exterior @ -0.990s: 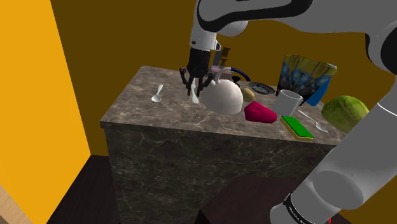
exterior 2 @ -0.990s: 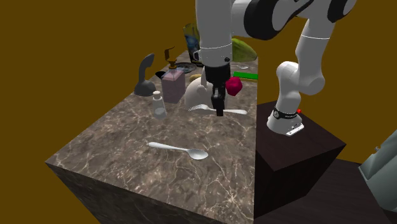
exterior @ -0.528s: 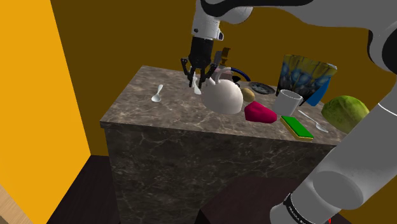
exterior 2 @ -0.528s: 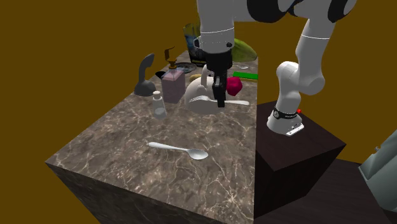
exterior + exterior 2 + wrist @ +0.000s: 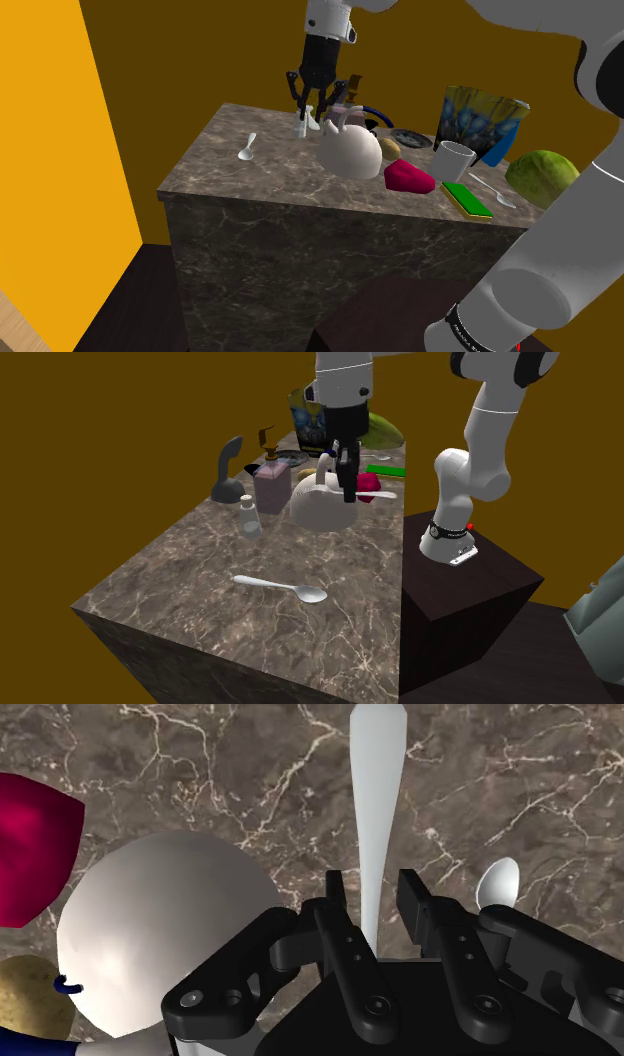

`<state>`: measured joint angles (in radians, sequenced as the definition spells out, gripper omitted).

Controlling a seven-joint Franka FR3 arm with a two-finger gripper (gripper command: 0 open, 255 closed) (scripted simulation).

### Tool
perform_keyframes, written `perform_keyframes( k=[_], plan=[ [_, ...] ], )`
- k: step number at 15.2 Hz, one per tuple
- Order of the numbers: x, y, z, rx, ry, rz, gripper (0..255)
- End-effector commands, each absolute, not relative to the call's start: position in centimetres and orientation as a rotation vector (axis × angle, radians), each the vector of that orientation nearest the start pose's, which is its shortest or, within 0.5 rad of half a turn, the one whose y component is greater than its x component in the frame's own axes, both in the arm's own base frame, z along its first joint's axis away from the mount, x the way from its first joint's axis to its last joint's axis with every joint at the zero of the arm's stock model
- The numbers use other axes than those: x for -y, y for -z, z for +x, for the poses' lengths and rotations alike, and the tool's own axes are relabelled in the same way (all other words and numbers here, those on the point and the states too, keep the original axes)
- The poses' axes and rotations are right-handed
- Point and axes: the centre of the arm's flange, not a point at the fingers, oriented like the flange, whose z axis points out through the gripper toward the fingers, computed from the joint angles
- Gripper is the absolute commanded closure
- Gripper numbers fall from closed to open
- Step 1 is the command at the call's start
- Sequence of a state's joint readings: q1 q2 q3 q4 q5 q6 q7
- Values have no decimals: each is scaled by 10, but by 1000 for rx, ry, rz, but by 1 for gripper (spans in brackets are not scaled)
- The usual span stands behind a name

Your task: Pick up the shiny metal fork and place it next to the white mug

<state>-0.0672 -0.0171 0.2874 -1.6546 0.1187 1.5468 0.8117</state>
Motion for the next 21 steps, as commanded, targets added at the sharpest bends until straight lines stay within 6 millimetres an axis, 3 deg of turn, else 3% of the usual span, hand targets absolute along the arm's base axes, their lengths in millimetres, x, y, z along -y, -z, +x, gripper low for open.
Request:
perform_keyframes(
  k=[1,6,21],
  plan=[
    [-132,-603,529,-902,-210,-2946,255],
    [-132,-628,529,-902,-210,-2946,255],
    [6,-628,387,-902,-210,-2946,255]
  ],
)
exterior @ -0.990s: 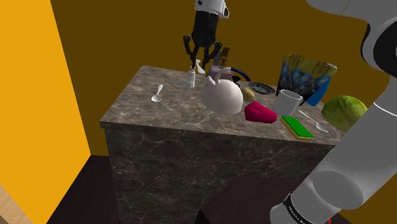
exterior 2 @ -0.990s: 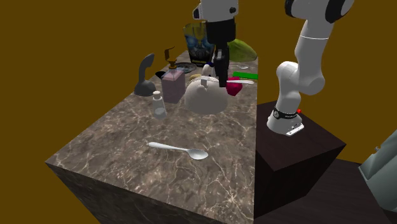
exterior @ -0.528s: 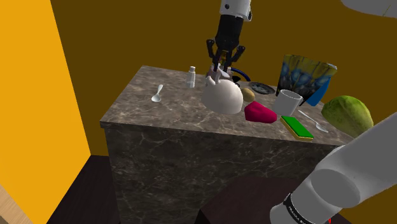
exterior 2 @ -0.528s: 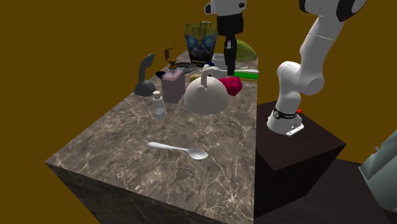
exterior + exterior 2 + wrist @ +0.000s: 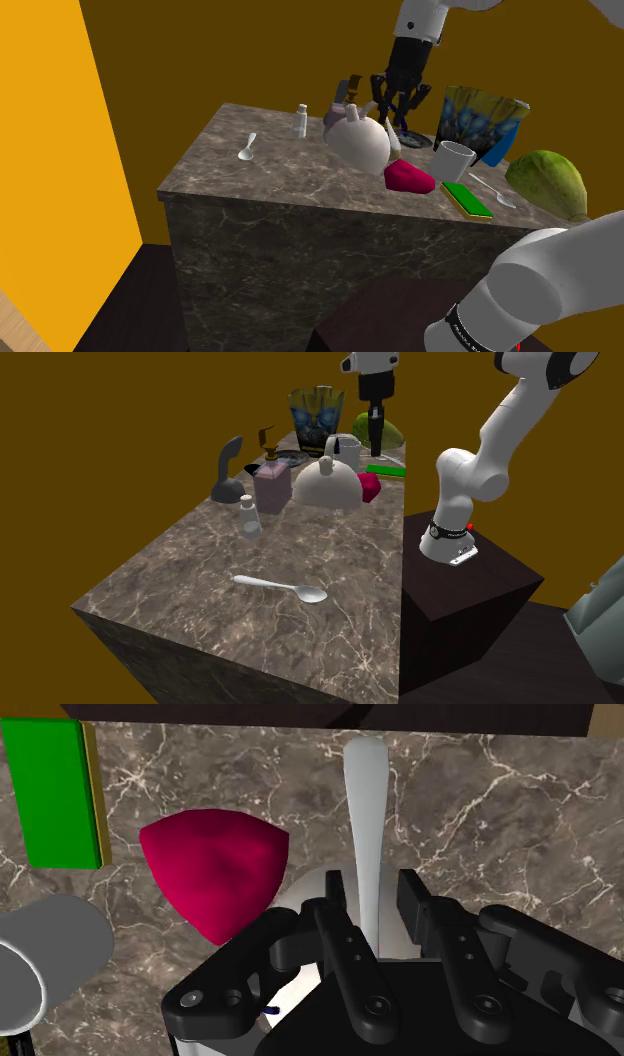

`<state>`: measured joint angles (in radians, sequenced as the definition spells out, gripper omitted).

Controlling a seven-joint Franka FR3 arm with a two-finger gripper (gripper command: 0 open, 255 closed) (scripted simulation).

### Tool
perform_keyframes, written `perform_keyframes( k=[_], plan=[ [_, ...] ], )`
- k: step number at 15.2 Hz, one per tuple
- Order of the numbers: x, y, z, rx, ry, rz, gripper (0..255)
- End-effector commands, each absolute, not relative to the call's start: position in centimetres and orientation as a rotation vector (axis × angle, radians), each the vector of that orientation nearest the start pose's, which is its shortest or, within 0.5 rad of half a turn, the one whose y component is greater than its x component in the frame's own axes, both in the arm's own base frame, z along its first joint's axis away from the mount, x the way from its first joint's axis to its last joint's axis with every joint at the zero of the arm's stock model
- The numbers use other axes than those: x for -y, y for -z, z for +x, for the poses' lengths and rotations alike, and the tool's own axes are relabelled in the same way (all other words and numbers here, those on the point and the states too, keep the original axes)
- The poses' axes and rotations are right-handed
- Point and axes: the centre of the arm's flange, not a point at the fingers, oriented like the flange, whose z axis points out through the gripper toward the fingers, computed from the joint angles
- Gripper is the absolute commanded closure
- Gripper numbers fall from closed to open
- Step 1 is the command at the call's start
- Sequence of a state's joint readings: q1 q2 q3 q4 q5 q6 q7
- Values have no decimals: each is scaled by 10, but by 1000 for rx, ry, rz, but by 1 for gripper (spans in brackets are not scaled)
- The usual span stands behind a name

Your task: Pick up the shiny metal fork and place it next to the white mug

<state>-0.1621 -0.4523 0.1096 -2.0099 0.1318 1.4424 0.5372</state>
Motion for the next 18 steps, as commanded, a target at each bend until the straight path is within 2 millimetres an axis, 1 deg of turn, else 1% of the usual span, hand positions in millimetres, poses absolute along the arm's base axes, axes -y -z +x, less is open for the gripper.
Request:
perform_keyframes(
  k=[1,18],
  plan=[
    [15,-628,378,-902,-210,-2946,255],
    [172,-629,217,-902,-210,-2946,255]
  ],
)
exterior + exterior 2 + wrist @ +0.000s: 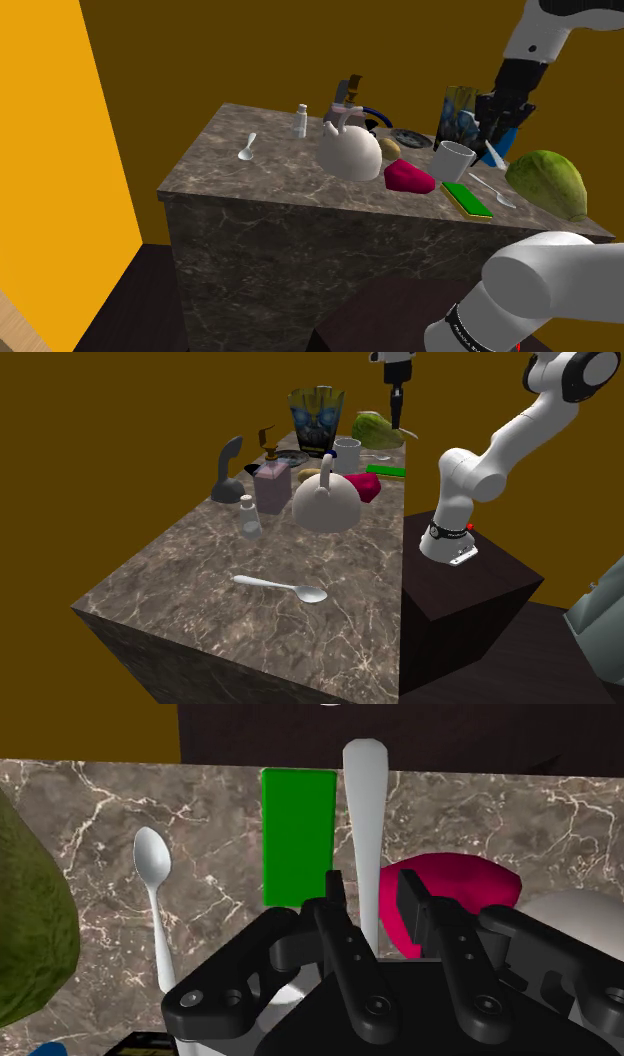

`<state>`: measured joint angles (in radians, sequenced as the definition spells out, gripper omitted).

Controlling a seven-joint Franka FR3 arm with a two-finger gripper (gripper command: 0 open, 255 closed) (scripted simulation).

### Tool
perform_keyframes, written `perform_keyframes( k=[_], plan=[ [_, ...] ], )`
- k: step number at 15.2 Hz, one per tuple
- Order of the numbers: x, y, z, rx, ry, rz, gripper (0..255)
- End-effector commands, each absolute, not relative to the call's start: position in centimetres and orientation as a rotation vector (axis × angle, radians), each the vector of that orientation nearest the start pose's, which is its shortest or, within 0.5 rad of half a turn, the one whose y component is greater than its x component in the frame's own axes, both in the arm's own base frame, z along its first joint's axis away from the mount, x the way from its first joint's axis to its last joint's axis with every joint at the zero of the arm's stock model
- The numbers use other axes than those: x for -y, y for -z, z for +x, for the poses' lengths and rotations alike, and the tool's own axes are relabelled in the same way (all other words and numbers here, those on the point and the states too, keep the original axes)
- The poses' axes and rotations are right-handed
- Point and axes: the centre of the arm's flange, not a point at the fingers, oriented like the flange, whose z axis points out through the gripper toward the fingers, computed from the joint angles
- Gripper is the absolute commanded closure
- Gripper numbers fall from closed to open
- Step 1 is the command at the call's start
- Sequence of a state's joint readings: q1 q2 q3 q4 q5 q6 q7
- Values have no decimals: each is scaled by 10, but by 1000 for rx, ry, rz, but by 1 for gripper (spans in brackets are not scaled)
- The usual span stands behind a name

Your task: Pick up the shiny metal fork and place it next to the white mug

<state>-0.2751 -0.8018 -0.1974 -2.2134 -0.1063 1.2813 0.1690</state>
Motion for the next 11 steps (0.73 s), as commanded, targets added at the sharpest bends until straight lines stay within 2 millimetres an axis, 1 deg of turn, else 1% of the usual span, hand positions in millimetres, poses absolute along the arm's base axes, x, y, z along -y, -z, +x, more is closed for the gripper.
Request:
perform_keyframes(
  k=[1,8,11],
  plan=[
    [181,-629,208,-902,-210,-2946,255],
    [244,-629,143,-902,-210,-2946,255],
    [244,-613,143,-902,-210,-2946,255]
  ],
)
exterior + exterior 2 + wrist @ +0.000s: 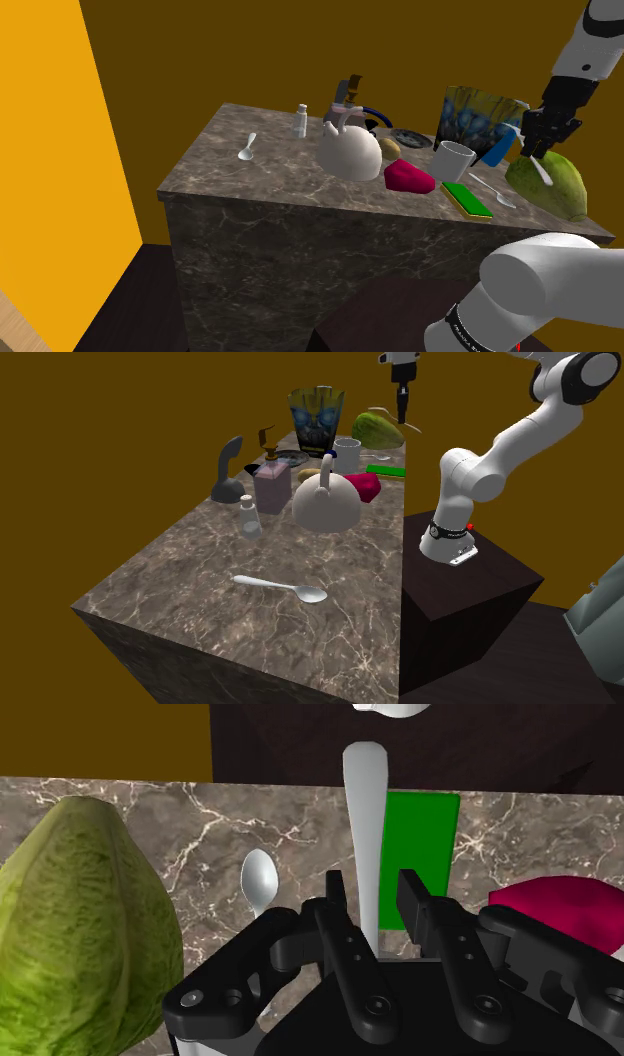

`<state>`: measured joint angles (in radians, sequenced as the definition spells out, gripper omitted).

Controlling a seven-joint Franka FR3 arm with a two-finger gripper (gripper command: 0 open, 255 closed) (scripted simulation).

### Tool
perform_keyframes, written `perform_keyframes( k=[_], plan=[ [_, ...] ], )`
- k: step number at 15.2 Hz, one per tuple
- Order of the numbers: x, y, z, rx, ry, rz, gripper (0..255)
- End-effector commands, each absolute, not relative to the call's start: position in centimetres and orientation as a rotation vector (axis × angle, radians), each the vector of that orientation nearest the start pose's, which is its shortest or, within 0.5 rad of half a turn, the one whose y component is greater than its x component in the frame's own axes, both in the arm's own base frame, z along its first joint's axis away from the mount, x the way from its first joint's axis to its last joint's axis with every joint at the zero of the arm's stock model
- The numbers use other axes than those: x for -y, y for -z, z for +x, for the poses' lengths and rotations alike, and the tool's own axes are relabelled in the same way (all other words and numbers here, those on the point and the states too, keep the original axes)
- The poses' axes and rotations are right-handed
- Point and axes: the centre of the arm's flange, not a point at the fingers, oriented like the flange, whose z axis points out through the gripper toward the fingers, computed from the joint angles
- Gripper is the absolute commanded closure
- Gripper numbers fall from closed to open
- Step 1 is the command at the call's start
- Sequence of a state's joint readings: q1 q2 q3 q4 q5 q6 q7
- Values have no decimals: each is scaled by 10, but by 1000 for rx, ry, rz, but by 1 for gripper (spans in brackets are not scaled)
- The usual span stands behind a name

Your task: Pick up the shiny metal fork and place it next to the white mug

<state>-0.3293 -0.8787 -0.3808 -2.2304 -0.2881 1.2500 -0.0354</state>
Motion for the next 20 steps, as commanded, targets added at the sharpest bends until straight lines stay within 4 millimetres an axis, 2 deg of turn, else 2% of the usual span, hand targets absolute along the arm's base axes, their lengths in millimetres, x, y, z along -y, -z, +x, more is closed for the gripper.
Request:
perform_keyframes(
  k=[1,20],
  plan=[
    [244,-608,143,-902,-210,-2946,255],
    [244,-508,143,-902,-210,-2946,255]
  ],
)
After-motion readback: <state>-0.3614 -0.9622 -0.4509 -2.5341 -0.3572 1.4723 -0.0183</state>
